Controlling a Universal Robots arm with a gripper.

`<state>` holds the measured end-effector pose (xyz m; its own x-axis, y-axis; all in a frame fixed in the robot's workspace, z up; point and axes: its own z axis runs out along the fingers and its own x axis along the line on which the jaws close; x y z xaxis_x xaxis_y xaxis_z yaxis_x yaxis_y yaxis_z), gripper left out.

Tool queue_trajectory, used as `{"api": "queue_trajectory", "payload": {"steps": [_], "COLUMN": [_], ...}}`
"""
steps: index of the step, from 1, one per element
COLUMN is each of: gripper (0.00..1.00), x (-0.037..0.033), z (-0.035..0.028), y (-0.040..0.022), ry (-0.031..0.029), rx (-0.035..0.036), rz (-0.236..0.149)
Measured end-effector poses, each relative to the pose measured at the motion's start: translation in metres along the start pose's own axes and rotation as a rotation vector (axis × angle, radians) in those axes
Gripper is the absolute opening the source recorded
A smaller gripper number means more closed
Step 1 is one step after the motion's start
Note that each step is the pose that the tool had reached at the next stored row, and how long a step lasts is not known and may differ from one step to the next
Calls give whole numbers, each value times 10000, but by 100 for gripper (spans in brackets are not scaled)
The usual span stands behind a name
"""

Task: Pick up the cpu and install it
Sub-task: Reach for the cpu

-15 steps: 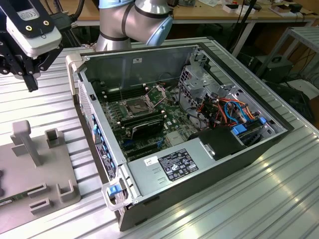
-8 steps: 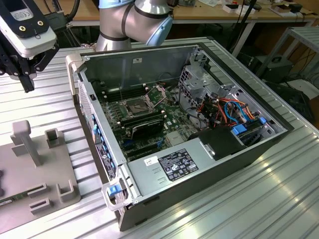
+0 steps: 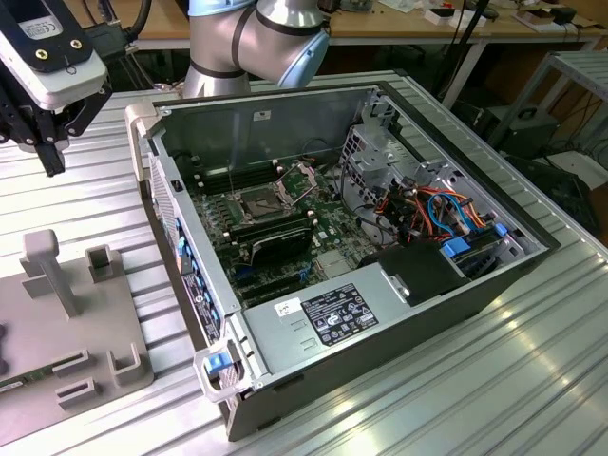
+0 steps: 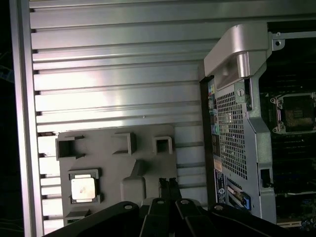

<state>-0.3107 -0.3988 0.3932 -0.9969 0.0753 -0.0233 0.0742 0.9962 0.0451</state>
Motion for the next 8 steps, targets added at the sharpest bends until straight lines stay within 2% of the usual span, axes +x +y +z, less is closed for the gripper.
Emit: {"api": "queue_trajectory", "payload": {"steps": [6,7,8], "gripper": [11,11,11], "x": [8,115,186], "z": [3,16,20], "y": [-1,-9,-15], "ry": [0,0,-1], "rx": [0,1,0], "rz": [2,0,0]}}
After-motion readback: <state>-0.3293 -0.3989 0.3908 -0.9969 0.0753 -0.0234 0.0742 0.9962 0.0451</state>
